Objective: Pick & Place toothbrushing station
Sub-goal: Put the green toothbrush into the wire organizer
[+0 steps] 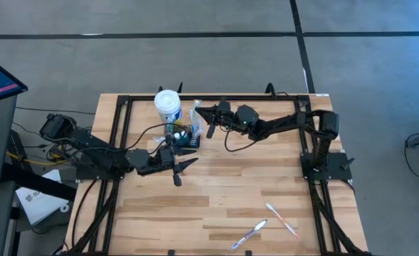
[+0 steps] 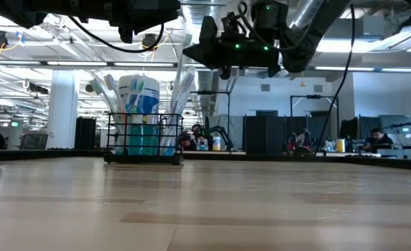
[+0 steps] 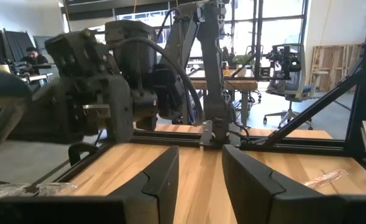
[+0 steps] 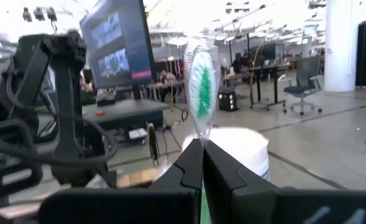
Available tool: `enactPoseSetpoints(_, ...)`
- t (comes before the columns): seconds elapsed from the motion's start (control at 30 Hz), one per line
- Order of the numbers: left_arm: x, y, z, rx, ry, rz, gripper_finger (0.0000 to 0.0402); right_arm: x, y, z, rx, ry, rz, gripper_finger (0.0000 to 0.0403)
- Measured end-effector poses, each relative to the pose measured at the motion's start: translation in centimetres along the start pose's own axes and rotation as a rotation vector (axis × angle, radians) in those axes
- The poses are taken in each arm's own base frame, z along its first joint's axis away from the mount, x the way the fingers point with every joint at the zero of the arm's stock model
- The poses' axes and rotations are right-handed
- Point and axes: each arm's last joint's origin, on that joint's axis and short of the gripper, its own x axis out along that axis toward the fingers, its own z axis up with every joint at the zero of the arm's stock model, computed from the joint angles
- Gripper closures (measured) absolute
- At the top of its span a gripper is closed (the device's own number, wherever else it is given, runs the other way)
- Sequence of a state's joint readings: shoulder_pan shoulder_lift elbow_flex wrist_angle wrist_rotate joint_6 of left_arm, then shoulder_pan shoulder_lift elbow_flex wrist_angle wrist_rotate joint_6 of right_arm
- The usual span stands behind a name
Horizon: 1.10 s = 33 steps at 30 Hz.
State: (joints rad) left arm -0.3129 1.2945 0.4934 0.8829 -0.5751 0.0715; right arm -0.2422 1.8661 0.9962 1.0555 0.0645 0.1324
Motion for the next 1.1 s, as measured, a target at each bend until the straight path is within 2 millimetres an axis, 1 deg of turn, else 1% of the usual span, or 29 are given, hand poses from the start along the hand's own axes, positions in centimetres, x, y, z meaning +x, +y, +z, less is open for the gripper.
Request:
enactPoseSetpoints(0.87,0.0,0.0,0.0,0.000,0.000,0.000,0.0284,-0.1,0.3,-1.4,-0.019,0.143,0.001,0.0403)
enactPoseSetpoints(0.97,0.0,0.0,0.0,0.000,0.000,0.000,0.0284,0.0,0.2,-2.2,-0.020,0.158,0.001,0.0403)
enactPoseSetpoints(1.1,0.0,0.0,0.0,0.000,0.000,0.000,0.0284,0.2,0.0,-3.8,-0.016,0.174,-0.002,0.0403)
